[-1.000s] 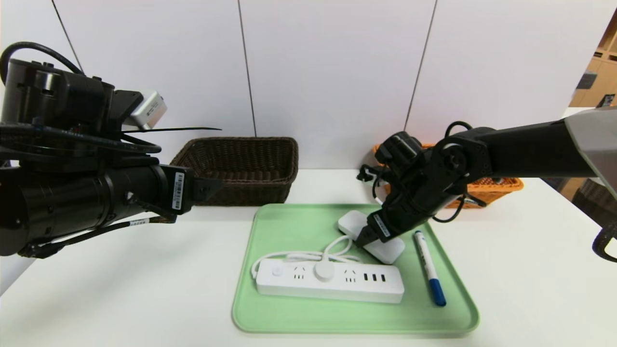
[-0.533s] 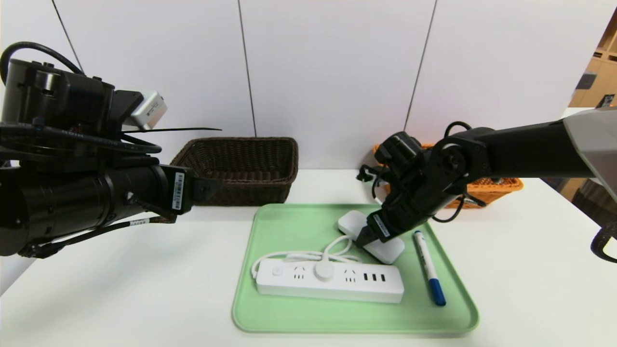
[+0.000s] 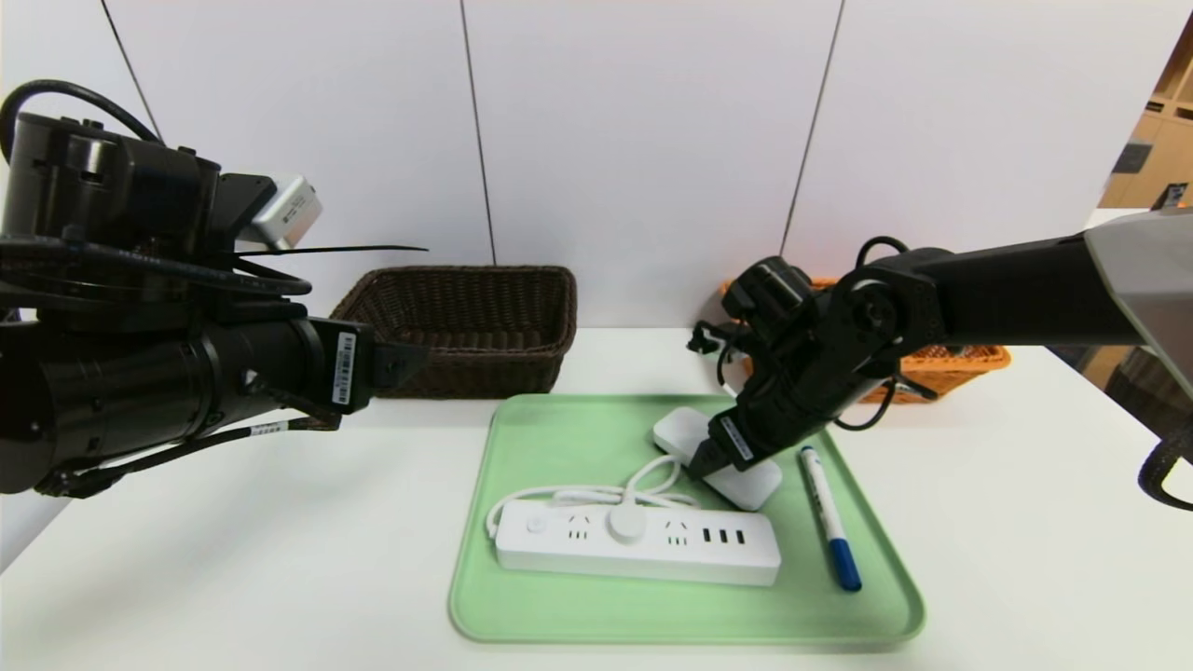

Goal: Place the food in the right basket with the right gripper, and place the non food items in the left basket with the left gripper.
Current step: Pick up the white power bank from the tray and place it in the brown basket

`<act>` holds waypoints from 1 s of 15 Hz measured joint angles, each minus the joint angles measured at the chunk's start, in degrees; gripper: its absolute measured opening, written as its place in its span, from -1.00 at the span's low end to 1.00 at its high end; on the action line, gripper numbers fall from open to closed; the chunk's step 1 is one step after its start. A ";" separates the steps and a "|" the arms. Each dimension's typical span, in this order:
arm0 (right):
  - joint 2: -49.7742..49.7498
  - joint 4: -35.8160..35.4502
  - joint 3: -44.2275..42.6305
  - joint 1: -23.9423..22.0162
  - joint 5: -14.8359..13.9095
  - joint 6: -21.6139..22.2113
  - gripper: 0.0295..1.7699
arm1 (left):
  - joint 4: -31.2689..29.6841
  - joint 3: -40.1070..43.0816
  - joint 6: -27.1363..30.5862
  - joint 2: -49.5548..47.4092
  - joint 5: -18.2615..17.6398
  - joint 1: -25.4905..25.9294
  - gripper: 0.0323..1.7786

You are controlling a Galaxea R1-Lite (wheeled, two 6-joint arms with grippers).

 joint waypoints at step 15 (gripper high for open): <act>1.60 -0.27 -0.24 0.30 -0.07 0.06 0.92 | 0.00 0.04 -0.06 0.20 -0.24 0.10 0.90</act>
